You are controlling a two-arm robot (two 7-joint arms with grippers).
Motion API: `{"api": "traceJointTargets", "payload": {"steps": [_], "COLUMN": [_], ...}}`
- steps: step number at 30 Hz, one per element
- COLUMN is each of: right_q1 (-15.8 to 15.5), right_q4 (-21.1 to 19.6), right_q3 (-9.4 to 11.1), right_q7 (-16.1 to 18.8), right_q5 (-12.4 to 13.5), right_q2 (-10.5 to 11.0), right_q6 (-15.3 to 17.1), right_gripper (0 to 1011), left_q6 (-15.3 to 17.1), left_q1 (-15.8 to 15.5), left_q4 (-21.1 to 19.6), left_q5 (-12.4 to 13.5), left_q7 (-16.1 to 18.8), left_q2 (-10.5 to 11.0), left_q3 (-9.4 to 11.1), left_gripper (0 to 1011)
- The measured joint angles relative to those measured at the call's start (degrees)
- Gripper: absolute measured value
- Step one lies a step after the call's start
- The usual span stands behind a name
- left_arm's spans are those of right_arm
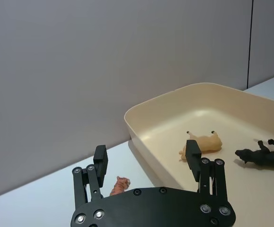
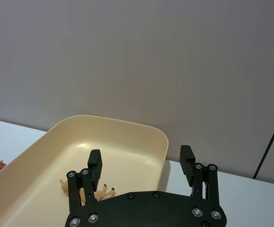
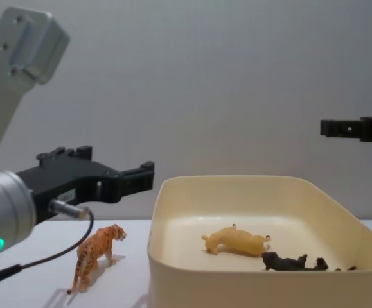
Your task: Pick up the toy alternately with two hands and place it into the central storage box.
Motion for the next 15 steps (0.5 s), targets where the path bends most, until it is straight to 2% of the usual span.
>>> {"api": "traceJointTargets", "payload": {"steps": [7, 15], "right_q1": [-0.2, -0.3], "right_q4": [-0.2, -0.3], "right_q3": [0.2, 0.2], "right_q7": [-0.1, -0.2], "right_q5": [0.2, 0.2], "right_q2": [0.2, 0.2], "right_q6": [0.0, 0.0], "right_gripper": [1001, 1001], "left_q6": [1.8, 5.6], "left_q1": [1.2, 0.5], "left_q4": [-0.6, 1.2], "left_q5": [-3.8, -7.0], "left_q7": [-1.0, -4.2], "left_q2": [1.5, 1.8], "left_q3": [-1.0, -1.9], "left_gripper": [1001, 1001]}}
